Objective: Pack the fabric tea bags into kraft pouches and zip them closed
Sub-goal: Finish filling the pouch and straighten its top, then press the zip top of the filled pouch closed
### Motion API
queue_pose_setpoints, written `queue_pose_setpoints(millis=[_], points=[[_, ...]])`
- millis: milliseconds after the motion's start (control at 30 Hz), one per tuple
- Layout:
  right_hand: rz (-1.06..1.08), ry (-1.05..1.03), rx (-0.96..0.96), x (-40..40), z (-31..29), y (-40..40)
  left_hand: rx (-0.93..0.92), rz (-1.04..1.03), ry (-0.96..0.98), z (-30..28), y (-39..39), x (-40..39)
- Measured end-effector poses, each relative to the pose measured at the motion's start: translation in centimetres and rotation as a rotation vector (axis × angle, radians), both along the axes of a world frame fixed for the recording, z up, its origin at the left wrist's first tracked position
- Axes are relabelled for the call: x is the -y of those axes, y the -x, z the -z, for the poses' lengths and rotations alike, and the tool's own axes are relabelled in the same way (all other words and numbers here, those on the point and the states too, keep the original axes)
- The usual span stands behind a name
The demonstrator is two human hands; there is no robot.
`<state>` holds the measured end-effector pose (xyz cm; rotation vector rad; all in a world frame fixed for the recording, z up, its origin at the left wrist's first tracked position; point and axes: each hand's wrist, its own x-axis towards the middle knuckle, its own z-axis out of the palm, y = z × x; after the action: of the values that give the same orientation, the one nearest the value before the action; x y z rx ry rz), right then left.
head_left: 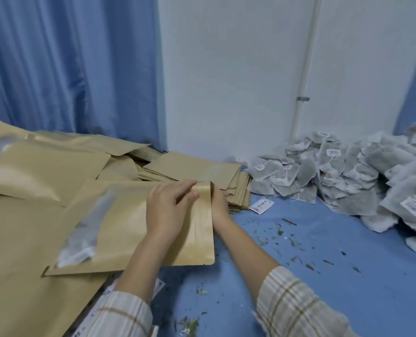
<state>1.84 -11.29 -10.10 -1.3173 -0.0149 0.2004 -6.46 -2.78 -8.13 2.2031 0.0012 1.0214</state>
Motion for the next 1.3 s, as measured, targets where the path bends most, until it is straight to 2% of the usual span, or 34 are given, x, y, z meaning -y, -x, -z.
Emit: queue_pose_setpoints(millis=[133, 200, 233, 300, 333, 367, 400, 467, 600, 633, 667, 700, 767, 833, 900, 967, 1000, 1100, 1133, 1300], points=[[-0.090, 0.282, 0.241, 1.6, 1.7, -2.2, -0.003, -0.050, -0.045, 0.7, -1.9, 0.3], [-0.019, 0.319, 0.272, 4.0, 2.7, -3.9, -0.013, -0.049, -0.059, 1.1, -2.7, 0.5], [0.082, 0.429, 0.309, 5.5, 3.4, -5.1, -0.020, -0.045, -0.062, 1.3, -3.0, 0.7], [0.246, 0.986, 0.424, 8.9, 5.0, -7.4, -0.038, -0.038, -0.075, 1.9, -3.5, 1.0], [0.251, 1.249, 0.447, 10.4, 5.7, -8.3, -0.044, -0.037, -0.081, 2.2, -3.7, 1.3], [0.213, 1.425, 0.419, 11.5, 6.5, -9.1, -0.050, -0.037, -0.087, 2.4, -3.9, 1.5], [0.159, 1.516, 0.386, 12.3, 7.1, -9.6, -0.053, -0.036, -0.093, 2.7, -4.1, 1.7], [0.120, 1.547, 0.409, 13.0, 7.7, -9.9, -0.047, -0.036, -0.095, 3.0, -4.4, 2.2], [0.266, 1.650, 0.613, 13.5, 7.3, -9.0, -0.041, -0.051, -0.080, 3.1, -4.9, 2.8], [0.312, 1.615, 0.641, 13.8, 7.1, -8.6, -0.039, -0.052, -0.070, 3.1, -5.1, 2.9], [0.384, 1.485, 0.628, 14.0, 6.8, -8.1, -0.035, -0.054, -0.060, 3.0, -5.2, 3.0], [0.467, 1.276, 0.564, 14.2, 6.3, -7.5, -0.031, -0.056, -0.052, 2.8, -5.3, 3.1], [0.596, 0.732, 0.417, 14.3, 4.8, -6.5, -0.018, -0.062, -0.028, 2.4, -5.4, 3.2], [0.465, 0.303, 0.312, 14.2, 3.0, -5.0, -0.015, -0.055, 0.019, 1.8, -5.3, 3.4], [0.179, 0.125, 0.323, 13.6, 1.5, -3.2, 0.000, -0.024, 0.059, 1.0, -5.1, 3.8], [-0.041, 0.186, 0.381, 12.6, 0.3, -1.6, 0.028, 0.026, 0.099, 0.2, -4.6, 4.4], [-0.084, 0.275, 0.428, 12.0, -0.2, -1.2, 0.036, 0.063, 0.127, -0.2, -4.4, 4.7], [-0.048, 0.691, 0.619, 10.6, -2.2, -0.5, 0.006, 0.159, 0.191, -1.3, -3.3, 5.5], [-0.052, 0.762, 0.643, 10.2, -2.9, -0.2, -0.006, 0.184, 0.206, -1.6, -2.9, 5.8], [-0.294, 0.693, 0.608, 9.8, -7.1, 2.0, -0.026, 0.415, 0.448, -3.2, -1.3, 7.3]])
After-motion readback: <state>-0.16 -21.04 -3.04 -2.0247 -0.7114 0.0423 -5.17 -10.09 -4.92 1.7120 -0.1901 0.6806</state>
